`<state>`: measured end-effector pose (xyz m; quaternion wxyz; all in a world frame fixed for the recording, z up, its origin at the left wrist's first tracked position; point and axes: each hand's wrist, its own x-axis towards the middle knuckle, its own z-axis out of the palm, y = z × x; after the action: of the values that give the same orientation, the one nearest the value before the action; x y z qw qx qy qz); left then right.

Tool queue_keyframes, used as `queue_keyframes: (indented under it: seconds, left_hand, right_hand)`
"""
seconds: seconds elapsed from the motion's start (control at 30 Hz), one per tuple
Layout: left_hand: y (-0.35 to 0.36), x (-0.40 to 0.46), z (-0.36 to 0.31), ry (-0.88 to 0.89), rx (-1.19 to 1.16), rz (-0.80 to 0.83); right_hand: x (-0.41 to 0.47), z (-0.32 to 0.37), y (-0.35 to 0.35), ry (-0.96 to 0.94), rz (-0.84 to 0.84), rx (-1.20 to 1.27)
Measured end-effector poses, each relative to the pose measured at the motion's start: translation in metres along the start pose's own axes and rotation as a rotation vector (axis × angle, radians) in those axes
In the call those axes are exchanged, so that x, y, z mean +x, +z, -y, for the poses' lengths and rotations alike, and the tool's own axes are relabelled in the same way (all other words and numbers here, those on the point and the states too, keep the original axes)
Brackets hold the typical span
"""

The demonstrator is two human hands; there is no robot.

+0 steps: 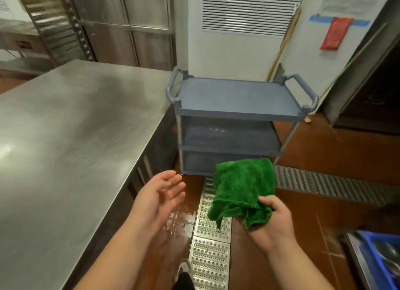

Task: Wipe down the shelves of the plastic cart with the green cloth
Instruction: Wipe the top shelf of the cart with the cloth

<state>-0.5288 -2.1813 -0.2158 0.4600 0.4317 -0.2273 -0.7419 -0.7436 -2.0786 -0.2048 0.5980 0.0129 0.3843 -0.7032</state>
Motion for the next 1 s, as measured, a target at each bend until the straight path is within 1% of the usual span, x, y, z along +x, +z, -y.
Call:
queue_keyframes:
  seconds: [0.07,0.13,0.2,0.4,0.47,0.63,0.83,1.0]
  left_hand:
    - [0.014,0.042,-0.024,0.143,0.226,-0.025]
    - [0.031,0.086,-0.051,0.289,0.422,0.013]
    - [0.051,0.133,-0.079,0.337,0.466,0.067]
    - [0.111,0.259,-0.127,0.26,0.397,0.125]
    - [0.13,0.29,-0.135,0.221,0.368,0.133]
    - [0.175,0.365,-0.143,0.173,0.388,0.174]
    - [0.218,0.481,-0.136,0.146,0.39,0.105]
    - [0.255,0.575,-0.129,0.075,0.409,-0.004]
  right_hand:
    - [0.04,0.016,0.018,-0.051,0.047,0.006]
    - [0.083,0.035,0.038,-0.114,0.049,-0.006]
    - [0.126,0.056,0.058,-0.163,0.028,-0.023]
    - [0.231,0.107,0.099,-0.216,0.033,0.038]
    - [0.259,0.119,0.107,-0.215,0.028,0.059]
    - [0.333,0.158,0.112,-0.224,-0.029,0.064]
    - [0.457,0.21,0.107,-0.234,-0.068,0.028]
    - [0.562,0.251,0.114,-0.197,-0.12,-0.048]
